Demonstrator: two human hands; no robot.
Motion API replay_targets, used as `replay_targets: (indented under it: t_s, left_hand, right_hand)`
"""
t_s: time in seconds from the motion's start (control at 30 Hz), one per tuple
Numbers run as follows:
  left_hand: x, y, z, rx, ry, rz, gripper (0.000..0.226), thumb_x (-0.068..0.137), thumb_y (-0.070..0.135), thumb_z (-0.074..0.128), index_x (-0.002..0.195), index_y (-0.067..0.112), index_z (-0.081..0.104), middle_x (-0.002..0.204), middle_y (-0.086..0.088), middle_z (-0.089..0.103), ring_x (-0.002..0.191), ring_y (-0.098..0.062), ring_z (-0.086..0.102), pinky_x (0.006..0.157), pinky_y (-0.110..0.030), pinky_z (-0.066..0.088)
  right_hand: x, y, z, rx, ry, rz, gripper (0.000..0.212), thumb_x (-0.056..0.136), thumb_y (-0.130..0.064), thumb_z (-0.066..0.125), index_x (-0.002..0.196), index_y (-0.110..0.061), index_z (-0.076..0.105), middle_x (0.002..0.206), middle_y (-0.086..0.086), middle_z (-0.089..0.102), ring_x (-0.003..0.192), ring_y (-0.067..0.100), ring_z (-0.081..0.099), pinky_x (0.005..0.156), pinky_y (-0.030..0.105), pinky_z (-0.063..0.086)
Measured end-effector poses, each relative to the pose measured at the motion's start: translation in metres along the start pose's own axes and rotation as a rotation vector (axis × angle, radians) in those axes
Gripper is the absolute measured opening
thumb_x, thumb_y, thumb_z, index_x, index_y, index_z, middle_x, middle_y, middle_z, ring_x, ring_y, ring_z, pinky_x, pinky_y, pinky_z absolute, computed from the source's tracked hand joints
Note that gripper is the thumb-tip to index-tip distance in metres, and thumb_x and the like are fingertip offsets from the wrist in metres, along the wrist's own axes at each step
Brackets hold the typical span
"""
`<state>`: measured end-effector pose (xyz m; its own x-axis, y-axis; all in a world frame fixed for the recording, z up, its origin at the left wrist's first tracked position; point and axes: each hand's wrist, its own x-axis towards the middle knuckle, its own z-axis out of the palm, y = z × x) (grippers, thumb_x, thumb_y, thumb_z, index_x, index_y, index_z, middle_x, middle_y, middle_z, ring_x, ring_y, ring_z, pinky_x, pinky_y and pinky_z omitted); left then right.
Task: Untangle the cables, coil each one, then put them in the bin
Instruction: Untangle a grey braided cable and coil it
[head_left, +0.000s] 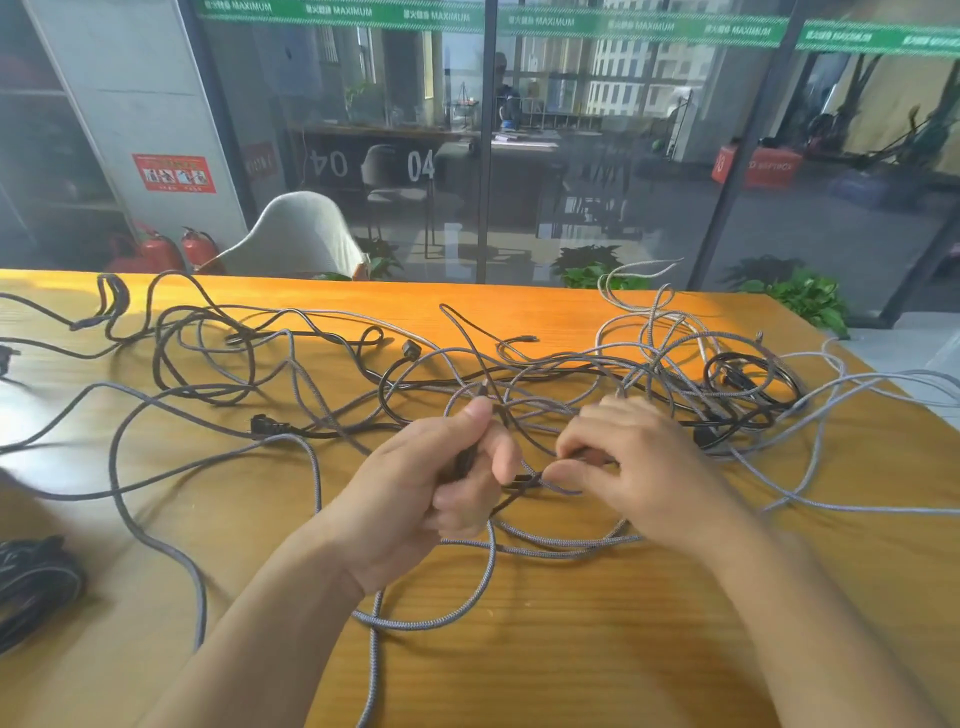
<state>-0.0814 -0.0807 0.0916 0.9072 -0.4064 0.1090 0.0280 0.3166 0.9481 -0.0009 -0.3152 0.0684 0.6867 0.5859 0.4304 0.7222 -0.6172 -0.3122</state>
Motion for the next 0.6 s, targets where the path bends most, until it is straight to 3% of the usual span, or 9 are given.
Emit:
replay_targets:
  t_s: [0.17,0.3,0.37,0.47,0.6]
  left_hand:
    - [0.001,-0.004,0.003,0.178,-0.054,-0.046,0.05,0.104,0.041,0.04,0.075,0.013,0.07,0.048,0.003,0.027,0.048,-0.017,0.019,0.051,-0.027,0.023]
    - [0.003,-0.008,0.005,0.336,-0.062,-0.05,0.053,0.105,0.044,0.037,0.076,0.015,0.071,0.05,0.0,0.028,0.051,-0.021,0.019,0.056,-0.034,0.019]
    - [0.004,-0.01,0.005,0.408,-0.047,-0.065,0.054,0.105,0.046,0.037,0.078,0.017,0.073,0.053,0.0,0.029,0.054,-0.02,0.021,0.056,-0.032,0.021]
    - [0.006,-0.015,0.007,0.501,-0.033,-0.096,0.055,0.105,0.048,0.035,0.08,0.018,0.073,0.058,-0.005,0.03,0.059,-0.022,0.023,0.06,-0.035,0.023]
    - [0.008,-0.019,0.011,0.481,0.013,-0.095,0.057,0.108,0.048,0.034,0.082,0.012,0.07,0.06,-0.004,0.027,0.057,-0.017,0.024,0.057,-0.017,0.03]
  right_hand:
    - [0.001,0.016,-0.014,-0.113,0.254,0.014,0.042,0.089,-0.068,0.061,0.084,-0.028,0.068,0.078,-0.017,0.056,0.08,0.012,0.052,0.085,0.037,0.042]
    - [0.001,-0.005,-0.012,-0.146,0.465,0.059,0.054,0.083,-0.066,0.075,0.063,-0.02,0.055,0.059,-0.016,0.036,0.059,0.013,0.04,0.061,0.031,0.037]
    - [0.002,-0.018,-0.007,-0.068,0.475,0.088,0.054,0.084,-0.061,0.077,0.061,-0.019,0.052,0.054,-0.013,0.034,0.054,0.015,0.039,0.051,0.034,0.036]
    - [0.002,-0.035,0.004,0.095,0.45,0.093,0.047,0.09,-0.047,0.078,0.063,-0.018,0.052,0.055,-0.012,0.037,0.055,0.016,0.039,0.051,0.033,0.035]
    - [-0.001,-0.047,0.008,0.355,0.332,0.134,0.041,0.106,-0.031,0.061,0.068,-0.017,0.055,0.054,-0.01,0.04,0.053,0.013,0.039,0.054,0.024,0.027]
